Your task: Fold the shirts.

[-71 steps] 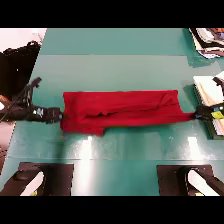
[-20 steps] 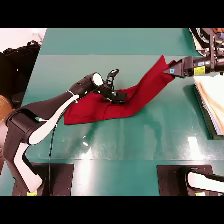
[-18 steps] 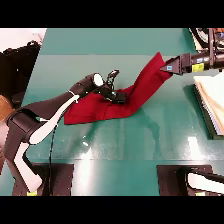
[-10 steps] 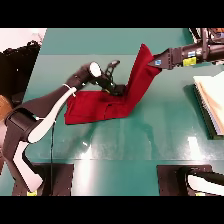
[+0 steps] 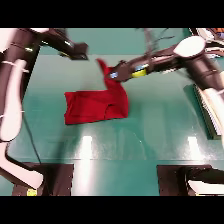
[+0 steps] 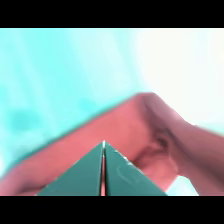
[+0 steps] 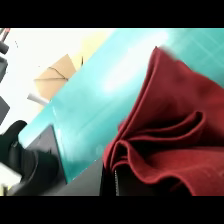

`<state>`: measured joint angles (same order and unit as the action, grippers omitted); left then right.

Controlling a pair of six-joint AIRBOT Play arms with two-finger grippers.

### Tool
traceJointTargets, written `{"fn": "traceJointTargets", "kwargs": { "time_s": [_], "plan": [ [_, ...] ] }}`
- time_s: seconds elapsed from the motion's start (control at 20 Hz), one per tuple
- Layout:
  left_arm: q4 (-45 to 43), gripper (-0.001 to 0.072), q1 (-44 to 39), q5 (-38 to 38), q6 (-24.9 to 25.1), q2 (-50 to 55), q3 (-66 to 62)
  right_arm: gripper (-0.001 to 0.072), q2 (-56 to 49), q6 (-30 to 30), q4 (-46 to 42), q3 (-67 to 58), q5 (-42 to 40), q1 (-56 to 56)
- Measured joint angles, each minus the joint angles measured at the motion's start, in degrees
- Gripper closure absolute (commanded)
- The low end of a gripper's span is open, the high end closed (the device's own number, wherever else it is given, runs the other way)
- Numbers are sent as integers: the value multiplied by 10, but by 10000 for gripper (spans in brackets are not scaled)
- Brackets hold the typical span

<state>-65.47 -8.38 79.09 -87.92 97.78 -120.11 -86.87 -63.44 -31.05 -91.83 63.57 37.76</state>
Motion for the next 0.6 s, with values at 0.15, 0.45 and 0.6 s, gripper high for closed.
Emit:
{"fn": "traceJointTargets", "kwargs": {
  "time_s": [0.15, 0.45, 0.6],
  "plan": [
    [-21, 679, 57, 17, 7, -55, -6, 419, -76, 19, 0, -33, -86, 85],
    [-37, 679, 122, 42, 13, -116, 9, 372, -213, 20, -5, -149, -72, 140],
    [-35, 679, 129, 51, 17, -127, 33, 379, -216, 6, -12, -131, -10, 102]
  ]
}}
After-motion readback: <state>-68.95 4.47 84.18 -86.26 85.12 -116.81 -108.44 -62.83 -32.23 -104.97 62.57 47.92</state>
